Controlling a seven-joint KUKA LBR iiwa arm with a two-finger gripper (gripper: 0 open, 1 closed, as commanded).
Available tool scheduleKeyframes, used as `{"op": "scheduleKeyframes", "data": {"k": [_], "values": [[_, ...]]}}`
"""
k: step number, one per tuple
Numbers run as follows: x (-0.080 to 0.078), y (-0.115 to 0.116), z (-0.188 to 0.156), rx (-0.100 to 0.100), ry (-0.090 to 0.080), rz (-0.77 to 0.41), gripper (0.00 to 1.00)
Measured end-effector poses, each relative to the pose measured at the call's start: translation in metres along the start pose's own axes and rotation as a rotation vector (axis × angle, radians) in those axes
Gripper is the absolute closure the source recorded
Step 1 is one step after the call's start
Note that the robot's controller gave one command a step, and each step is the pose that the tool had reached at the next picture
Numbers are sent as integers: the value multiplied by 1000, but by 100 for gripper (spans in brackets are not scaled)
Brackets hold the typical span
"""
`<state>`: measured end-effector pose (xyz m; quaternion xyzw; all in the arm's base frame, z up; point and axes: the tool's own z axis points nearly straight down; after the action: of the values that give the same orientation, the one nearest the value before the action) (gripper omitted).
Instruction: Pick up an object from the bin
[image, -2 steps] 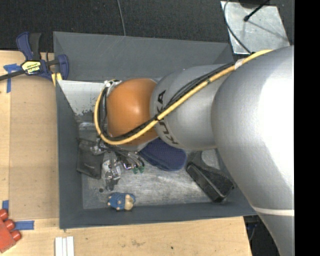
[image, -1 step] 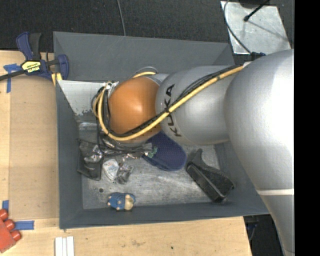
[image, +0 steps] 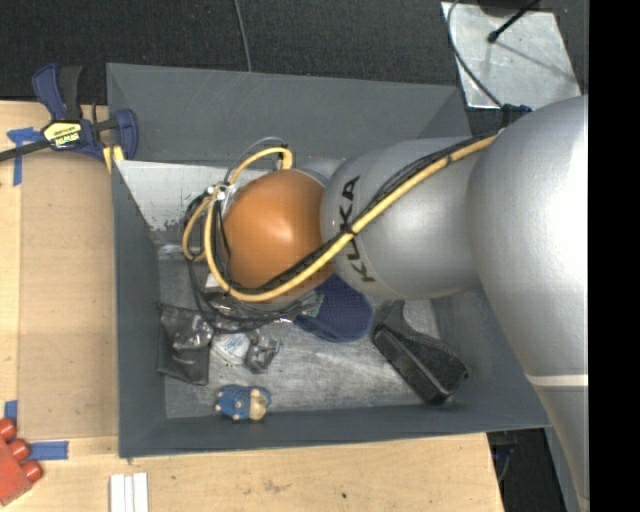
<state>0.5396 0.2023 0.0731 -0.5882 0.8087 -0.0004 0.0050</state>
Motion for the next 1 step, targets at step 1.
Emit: {"op": "scheduleKeyframes", "data": {"k": [1], "values": [[-4,0,-3,4,-12,1,100]]}}
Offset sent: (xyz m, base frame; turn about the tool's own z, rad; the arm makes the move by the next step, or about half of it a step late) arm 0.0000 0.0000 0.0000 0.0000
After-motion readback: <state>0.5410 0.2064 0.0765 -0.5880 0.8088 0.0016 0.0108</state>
